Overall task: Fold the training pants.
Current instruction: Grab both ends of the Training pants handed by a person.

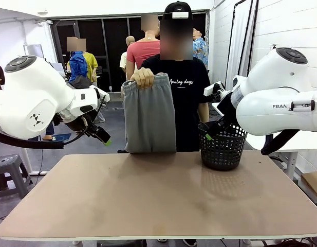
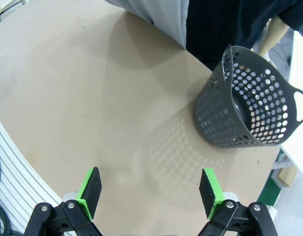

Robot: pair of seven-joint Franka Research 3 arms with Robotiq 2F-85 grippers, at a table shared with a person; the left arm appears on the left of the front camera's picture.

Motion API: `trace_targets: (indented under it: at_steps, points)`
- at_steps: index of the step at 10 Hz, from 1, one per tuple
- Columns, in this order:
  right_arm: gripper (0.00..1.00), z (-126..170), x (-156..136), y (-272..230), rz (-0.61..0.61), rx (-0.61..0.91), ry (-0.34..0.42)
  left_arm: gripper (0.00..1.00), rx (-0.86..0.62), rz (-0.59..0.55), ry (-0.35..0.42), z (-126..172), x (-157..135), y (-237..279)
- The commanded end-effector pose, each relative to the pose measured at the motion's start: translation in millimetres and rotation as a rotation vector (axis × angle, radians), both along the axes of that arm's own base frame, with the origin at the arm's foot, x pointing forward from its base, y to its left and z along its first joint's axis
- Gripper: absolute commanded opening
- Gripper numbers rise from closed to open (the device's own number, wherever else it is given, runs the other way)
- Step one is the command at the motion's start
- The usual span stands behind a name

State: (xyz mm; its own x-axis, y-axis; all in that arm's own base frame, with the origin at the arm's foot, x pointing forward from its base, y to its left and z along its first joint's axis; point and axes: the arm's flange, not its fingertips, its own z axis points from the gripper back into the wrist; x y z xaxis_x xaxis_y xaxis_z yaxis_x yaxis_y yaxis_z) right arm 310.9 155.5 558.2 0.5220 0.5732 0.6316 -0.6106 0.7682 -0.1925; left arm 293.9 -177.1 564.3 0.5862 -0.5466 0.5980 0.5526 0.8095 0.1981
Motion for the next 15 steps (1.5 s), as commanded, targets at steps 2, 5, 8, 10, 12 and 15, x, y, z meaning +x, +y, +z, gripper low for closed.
trace_targets:
  at_steps: [2, 5, 8, 10, 12, 15]
  points:
    - [1.0, -0.2, -0.1, 0.0, 0.009, 0.006, 0.004, 1.0, 0.001, -0.006, 0.001, -0.3, 0.6, 0.8]
    - [1.0, -0.2, -0.1, 0.0, 0.009, 0.006, 0.004, 1.0, 0.001, -0.006, 0.001, -0.3, 0.6, 0.8]
    - [1.0, -0.2, -0.1, 0.0, 0.009, 0.006, 0.004, 1.0, 0.001, -0.006, 0.001, -0.3, 0.6, 0.8]
    - [1.0, -0.2, -0.1, 0.0, 0.009, 0.006, 0.004, 1.0, 0.001, -0.006, 0.001, -0.3, 0.6, 0.8]
    - [1.0, -0.2, -0.1, 0.0, 0.009, 0.006, 0.004, 1.0, 0.001, -0.006, 0.001, -0.3, 0.6, 0.8]
    - [1.0, -0.2, -0.1, 0.0, 0.009, 0.006, 0.004, 1.0, 0.001, -0.006, 0.001, -0.3, 0.6, 0.8]
